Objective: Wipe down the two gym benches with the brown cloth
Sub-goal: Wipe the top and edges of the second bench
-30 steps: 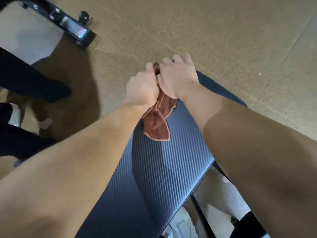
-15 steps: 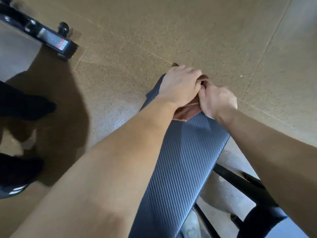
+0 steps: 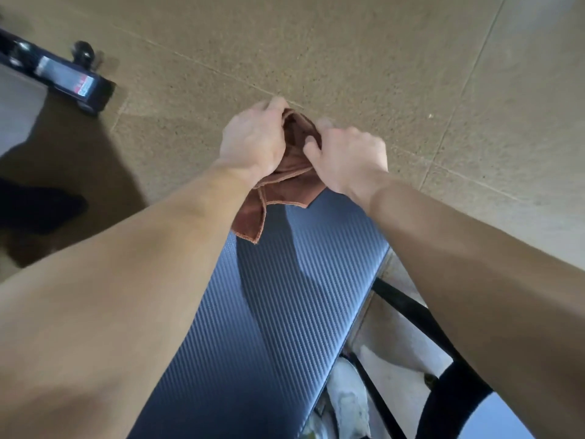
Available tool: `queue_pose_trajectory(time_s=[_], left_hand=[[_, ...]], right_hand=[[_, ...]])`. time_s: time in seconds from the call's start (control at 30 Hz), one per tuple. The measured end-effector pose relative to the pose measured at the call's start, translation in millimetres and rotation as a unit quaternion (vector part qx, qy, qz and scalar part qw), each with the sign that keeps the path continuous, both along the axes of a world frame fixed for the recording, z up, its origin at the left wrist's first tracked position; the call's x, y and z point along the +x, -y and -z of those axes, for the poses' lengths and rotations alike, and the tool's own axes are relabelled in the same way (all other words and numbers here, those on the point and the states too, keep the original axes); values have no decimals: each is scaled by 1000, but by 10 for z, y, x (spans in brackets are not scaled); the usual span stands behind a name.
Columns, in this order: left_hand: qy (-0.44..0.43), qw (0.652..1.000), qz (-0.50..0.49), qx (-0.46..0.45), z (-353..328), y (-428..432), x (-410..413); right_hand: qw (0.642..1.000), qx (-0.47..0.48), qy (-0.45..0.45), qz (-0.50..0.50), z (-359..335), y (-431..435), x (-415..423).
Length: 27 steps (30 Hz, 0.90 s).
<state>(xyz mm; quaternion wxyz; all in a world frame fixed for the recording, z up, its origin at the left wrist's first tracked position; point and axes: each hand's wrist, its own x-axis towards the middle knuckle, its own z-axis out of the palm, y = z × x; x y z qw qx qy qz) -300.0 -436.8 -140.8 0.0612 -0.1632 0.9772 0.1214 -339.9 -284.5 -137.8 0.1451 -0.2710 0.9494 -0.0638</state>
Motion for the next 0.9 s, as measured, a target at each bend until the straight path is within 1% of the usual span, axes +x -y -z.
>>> queue_pose_trajectory(time_s=[0.1, 0.17, 0.2, 0.27, 0.37, 0.4, 0.43, 0.47, 0.5, 0.53, 0.57, 0.6, 0.63, 0.67, 0.7, 0.73, 0.77, 0.83, 0.9], left_hand=[[6, 998, 52, -45, -72, -202, -112], [-12, 993, 117, -29, -142, -473, -170], [-10, 989, 148, -7, -173, -659, -201], [15, 983, 177, 54, -197, -1076, -251], [39, 962, 214, 165, -167, -1544, -287], [33, 954, 240, 179, -141, -1579, -262], [17, 951, 269, 154, -110, -1548, -218], [-3, 952, 288, 99, -78, -1464, -159], [-19, 956, 290, 48, -46, -1344, -88], [-32, 958, 283, 24, -15, -1214, -5], [-40, 960, 277, 26, 18, -1099, 80], [-46, 960, 273, 44, 47, -1016, 159], [-51, 959, 272, 57, 69, -989, 229], [-57, 959, 270, 60, 84, -1025, 282], [-63, 961, 263, 58, 96, -1096, 316], [-64, 964, 250, 63, 102, -1171, 350], [-61, 967, 237, 72, 99, -1230, 393], [-58, 965, 237, 91, 92, -1281, 501], [-62, 957, 266, 94, 84, -1268, 650]], right_hand=[[1000, -9, 14, 15, -61, -169, -15], [999, -7, 24, 40, -71, -370, -12], [997, -5, 26, 70, -66, -515, -4], [986, -16, 50, 160, -58, -867, 67], [951, -40, 101, 288, -42, -1324, 313], [940, -43, 122, 317, -20, -1420, 419], [927, -58, 144, 343, 7, -1478, 524], [912, -99, 158, 365, 35, -1506, 611], [885, -169, 183, 394, 27, -1488, 659], [844, -258, 206, 422, 23, -1461, 664], [801, -340, 216, 444, 31, -1417, 643], [769, -400, 229, 443, 73, -1343, 598], [760, -422, 240, 432, 76, -1220, 550], [766, -421, 246, 418, 79, -1093, 515], [779, -408, 238, 412, 91, -992, 503], [791, -391, 216, 417, 108, -916, 525], [792, -382, 200, 432, 113, -867, 585], [783, -402, 169, 444, 183, -881, 757], [767, -422, 155, 458, 241, -916, 951]])
